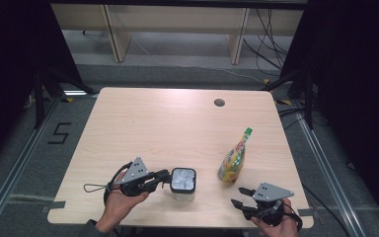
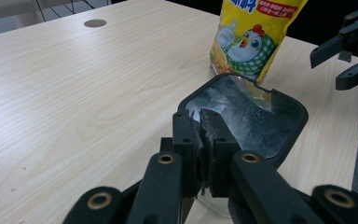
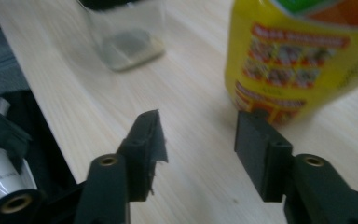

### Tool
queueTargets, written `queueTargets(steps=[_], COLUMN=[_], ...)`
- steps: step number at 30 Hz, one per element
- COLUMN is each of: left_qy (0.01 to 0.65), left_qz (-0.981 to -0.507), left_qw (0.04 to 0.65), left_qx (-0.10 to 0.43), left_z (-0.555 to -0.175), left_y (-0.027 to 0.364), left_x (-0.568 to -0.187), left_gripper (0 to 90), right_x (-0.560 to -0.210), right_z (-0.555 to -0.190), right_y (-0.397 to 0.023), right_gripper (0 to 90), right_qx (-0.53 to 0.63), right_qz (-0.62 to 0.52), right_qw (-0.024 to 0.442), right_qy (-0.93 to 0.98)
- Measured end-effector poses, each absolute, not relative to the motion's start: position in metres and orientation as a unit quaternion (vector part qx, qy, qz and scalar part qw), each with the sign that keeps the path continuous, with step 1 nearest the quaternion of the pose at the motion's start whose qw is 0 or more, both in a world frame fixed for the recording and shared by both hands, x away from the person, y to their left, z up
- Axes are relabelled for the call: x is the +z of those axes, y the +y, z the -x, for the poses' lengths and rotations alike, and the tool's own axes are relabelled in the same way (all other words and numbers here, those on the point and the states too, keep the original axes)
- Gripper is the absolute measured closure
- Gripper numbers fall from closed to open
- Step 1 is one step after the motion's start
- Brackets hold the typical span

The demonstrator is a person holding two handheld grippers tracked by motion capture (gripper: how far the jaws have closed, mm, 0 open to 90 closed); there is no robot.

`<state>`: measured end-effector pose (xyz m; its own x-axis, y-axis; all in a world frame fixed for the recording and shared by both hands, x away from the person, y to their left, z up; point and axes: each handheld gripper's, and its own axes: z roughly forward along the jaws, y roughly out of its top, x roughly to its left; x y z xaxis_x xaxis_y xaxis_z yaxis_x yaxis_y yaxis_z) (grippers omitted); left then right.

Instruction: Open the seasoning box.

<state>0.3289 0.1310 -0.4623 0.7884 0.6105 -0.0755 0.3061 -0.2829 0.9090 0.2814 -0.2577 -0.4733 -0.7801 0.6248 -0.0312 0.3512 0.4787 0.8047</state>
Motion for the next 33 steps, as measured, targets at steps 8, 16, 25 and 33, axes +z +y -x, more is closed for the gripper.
queueTargets(steps=[8,16,25,33], left_qy=[0.294,0.308,0.313,0.317], left_qz=[-0.783,-0.773,-0.771,-0.764], left_qw=[0.531,0.540,0.541,0.548], left_qx=[0.137,0.125,0.123,0.121], left_z=[-0.330,-0.330,-0.329,-0.330], left_y=[0.134,0.135,0.134,0.135], left_x=[-0.464,-0.467,-0.467,-0.468], left_gripper=[83.9,83.8,83.8,83.8], right_x=[-0.468,-0.464,-0.465,-0.465], right_z=[-0.275,-0.276,-0.283,-0.292], right_y=[-0.237,-0.224,-0.211,-0.198], right_gripper=[65.6,70.1,77.1,81.4], right_qx=[0.454,0.474,0.468,0.471], right_qz=[-0.231,-0.229,-0.208,-0.199], right_qw=[0.161,0.160,0.163,0.167], right_qy=[0.845,0.835,0.843,0.843])
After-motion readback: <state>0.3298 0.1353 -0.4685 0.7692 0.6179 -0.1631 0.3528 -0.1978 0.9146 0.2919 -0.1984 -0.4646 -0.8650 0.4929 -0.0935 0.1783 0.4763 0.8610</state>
